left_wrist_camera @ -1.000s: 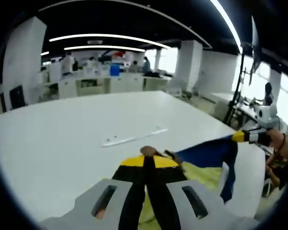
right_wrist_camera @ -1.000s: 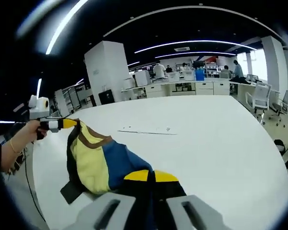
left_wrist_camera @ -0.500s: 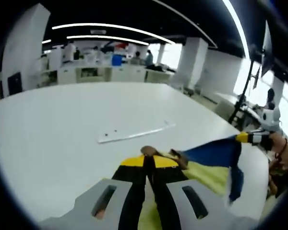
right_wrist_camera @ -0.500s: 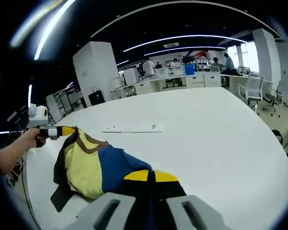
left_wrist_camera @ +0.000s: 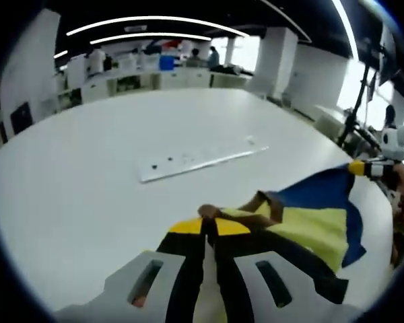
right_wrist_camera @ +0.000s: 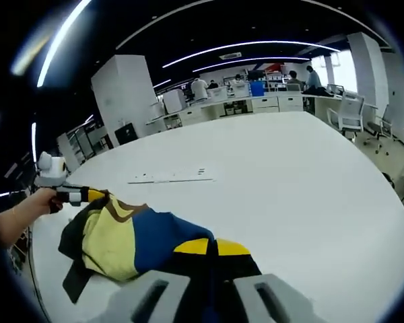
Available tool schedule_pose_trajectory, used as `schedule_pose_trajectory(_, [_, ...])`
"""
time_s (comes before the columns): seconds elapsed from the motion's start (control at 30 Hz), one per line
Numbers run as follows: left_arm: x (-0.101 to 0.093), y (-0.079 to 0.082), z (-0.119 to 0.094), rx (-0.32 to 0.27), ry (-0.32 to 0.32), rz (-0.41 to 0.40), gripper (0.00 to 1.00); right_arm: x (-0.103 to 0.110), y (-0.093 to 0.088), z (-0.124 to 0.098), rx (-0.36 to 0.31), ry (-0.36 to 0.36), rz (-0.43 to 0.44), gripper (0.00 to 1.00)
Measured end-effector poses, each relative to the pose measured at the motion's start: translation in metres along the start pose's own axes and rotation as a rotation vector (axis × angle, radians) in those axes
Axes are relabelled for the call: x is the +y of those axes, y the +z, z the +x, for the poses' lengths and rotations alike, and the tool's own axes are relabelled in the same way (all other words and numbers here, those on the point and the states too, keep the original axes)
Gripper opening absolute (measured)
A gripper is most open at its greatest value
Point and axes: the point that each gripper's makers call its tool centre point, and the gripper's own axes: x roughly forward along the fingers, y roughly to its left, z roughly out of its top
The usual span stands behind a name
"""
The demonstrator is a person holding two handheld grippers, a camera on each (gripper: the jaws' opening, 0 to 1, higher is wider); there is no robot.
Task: Fold the garment on the visible template until the final outline fits inside the template.
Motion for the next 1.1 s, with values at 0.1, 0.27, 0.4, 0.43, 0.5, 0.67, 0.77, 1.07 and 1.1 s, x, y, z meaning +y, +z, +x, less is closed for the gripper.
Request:
schedule_pose_trajectory(0.1, [0.002,-0.008,0.005,0.031,0.003,-0.002,0.02,-0.003,-0.004,0.004,0.014,-0.01,0.003,0.0])
schedule_pose_trajectory(0.27, [0.005,-0.007,0.007,0.03,0.019,0.052,0.03,-0.01,-0.013,0.01,0.059,-0.034,-0.005,0.0])
schedule_pose_trajectory(0.4, [0.009,-0.007,0.008,0.035,0.034,0.025,0.07,-0.011,-0.018,0.012,0.077,-0.036,-0.002,0.0])
schedule_pose_trajectory(0.43, [0.009,-0.008,0.008,0.037,0.038,0.022,0.09,-0.011,-0.019,0.012,0.083,-0.039,0.003,0.0])
schedule_pose_trajectory(0.5, [0.011,-0.006,0.005,0.031,0.05,0.026,0.14,-0.011,-0.022,0.012,0.104,-0.036,0.014,0.0])
schedule_pose_trajectory(0.67, [0.012,0.006,-0.006,-0.006,0.056,0.015,0.23,-0.009,-0.017,0.008,0.092,-0.028,0.01,0.0])
schedule_pose_trajectory(0.77, [0.008,0.014,-0.014,-0.026,0.053,0.024,0.28,-0.009,-0.011,0.005,0.077,-0.027,0.006,0.08])
schedule_pose_trajectory(1.07, [-0.013,0.024,-0.047,-0.066,0.003,0.08,0.47,-0.002,-0.011,-0.005,0.096,-0.011,-0.033,0.43])
schedule_pose_trajectory(1.1, [-0.017,0.024,-0.052,-0.076,-0.009,0.085,0.49,0.001,-0.012,-0.007,0.098,-0.009,-0.037,0.45])
